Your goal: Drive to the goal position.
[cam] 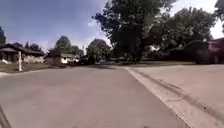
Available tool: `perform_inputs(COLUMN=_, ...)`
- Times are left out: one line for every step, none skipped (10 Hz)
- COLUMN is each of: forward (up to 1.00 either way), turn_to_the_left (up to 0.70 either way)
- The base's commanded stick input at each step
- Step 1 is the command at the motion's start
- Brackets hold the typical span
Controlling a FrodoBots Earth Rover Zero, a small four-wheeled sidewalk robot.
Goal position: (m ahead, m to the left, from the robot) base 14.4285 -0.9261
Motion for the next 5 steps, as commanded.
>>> perform_inputs(forward=0.69, turn_to_the_left=0.03)
perform_inputs(forward=0.69, turn_to_the_left=0.03)
perform_inputs(forward=0.69, turn_to_the_left=0.01)
perform_inputs(forward=0.69, turn_to_the_left=-0.32)
perform_inputs(forward=0.69, turn_to_the_left=-0.27)
